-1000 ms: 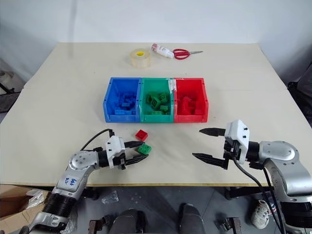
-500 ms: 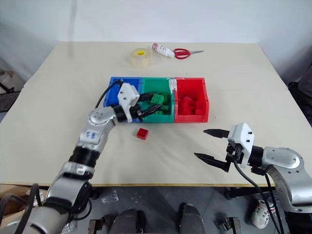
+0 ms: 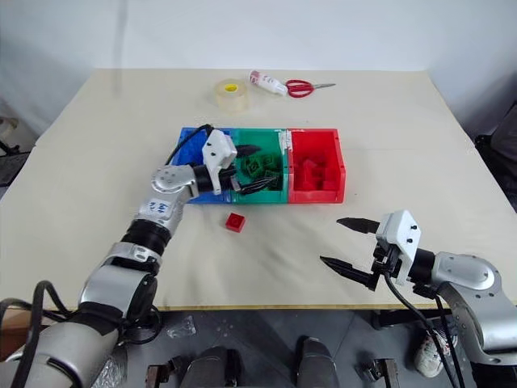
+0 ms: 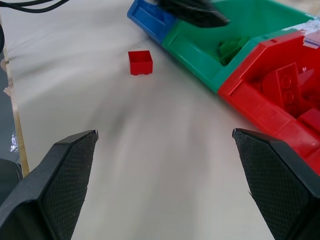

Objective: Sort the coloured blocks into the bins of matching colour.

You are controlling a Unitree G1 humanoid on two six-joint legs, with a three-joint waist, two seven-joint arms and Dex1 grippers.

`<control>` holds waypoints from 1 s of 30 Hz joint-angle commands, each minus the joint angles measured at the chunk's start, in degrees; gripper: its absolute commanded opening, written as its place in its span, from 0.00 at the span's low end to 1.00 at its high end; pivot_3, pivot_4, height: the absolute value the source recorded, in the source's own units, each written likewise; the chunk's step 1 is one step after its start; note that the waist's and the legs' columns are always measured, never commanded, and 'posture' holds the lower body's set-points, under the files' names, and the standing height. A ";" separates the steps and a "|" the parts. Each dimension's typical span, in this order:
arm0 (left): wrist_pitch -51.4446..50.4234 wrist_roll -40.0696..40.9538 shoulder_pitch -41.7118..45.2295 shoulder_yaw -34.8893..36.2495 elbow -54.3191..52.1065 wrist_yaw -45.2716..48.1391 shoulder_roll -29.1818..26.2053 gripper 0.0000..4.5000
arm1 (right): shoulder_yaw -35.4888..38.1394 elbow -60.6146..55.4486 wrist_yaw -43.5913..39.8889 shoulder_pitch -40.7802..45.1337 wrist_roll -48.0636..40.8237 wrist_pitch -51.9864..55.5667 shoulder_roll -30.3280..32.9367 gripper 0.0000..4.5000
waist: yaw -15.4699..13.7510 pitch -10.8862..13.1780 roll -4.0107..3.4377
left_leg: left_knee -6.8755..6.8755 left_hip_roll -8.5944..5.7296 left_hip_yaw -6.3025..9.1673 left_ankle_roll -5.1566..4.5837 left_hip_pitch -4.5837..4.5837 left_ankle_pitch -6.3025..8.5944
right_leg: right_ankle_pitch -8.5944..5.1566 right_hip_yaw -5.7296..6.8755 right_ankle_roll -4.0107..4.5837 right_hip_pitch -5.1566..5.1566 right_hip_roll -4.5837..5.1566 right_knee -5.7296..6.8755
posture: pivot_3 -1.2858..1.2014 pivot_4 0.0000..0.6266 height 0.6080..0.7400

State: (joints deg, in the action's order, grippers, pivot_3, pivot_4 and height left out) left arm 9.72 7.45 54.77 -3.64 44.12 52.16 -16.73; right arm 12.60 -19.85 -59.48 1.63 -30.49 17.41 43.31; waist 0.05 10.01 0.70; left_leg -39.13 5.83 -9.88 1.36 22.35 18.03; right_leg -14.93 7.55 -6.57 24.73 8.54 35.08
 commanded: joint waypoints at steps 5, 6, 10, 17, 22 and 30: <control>-10.37 11.70 -18.82 4.35 -30.33 13.08 -12.32 1.00 | -1.90 6.12 -5.74 7.22 -0.55 -1.33 1.62 1.00 | 1.09 0.01 -0.01 | 0.04 0.03 -0.01 0.01 -0.04 0.00 | 0.00 -0.05 0.01 0.06 -0.02 0.12 | 0.52 0.24 1.00; -11.06 13.03 -22.24 5.60 -33.77 13.74 -14.24 1.00 | -2.55 7.28 -6.68 8.43 -0.37 -1.39 1.74 1.00 | 1.09 0.01 -0.01 | 0.04 0.03 0.01 0.01 -0.05 0.00 | -0.01 -0.04 0.02 0.06 -0.01 0.17 | 0.52 0.24 1.00; -14.17 17.97 -35.07 12.29 -43.30 15.06 -20.32 1.00 | -5.24 11.62 -10.04 13.06 0.32 -1.68 1.87 1.00 | 0.88 0.01 0.00 | -0.04 0.03 0.03 -0.01 -0.04 0.01 | -0.01 -0.06 0.02 0.01 0.00 0.15 | 0.52 0.24 1.00; -11.09 21.48 -55.24 25.42 -43.26 18.56 -26.69 1.00 | -9.06 17.74 -14.44 19.60 1.44 -2.49 1.05 1.00 | 1.31 0.02 -0.03 | 0.02 0.08 0.02 0.00 -0.06 0.02 | -0.05 -0.04 0.09 0.09 0.00 0.20 | 0.52 0.24 1.00; -10.84 21.79 -58.69 27.42 -43.97 18.03 -26.68 1.00 | -10.24 19.60 -15.68 21.60 2.03 -2.77 0.42 1.00 | 0.95 0.02 -0.03 | 0.01 0.07 0.01 0.01 -0.06 0.04 | -0.06 -0.04 0.10 0.09 0.02 -0.02 | 0.52 0.24 1.00; -15.08 16.64 -49.96 15.95 -49.52 8.28 -20.87 1.00 | -10.85 19.89 -15.42 22.29 2.75 -3.17 -0.84 1.00 | 0.50 0.01 -0.04 | 0.00 0.05 -0.01 0.03 -0.06 0.04 | -0.05 -0.05 0.09 0.07 0.01 0.26 | 0.52 0.24 1.00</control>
State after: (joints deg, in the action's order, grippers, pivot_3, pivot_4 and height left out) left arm -4.64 25.41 4.06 13.82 -3.74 62.41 -37.85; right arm 0.75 0.88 -74.82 23.65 -27.59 15.05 42.36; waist 0.55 10.02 0.66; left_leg -39.14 5.88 -9.90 1.39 22.29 18.07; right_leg -14.98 7.49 -6.48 24.81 8.54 35.36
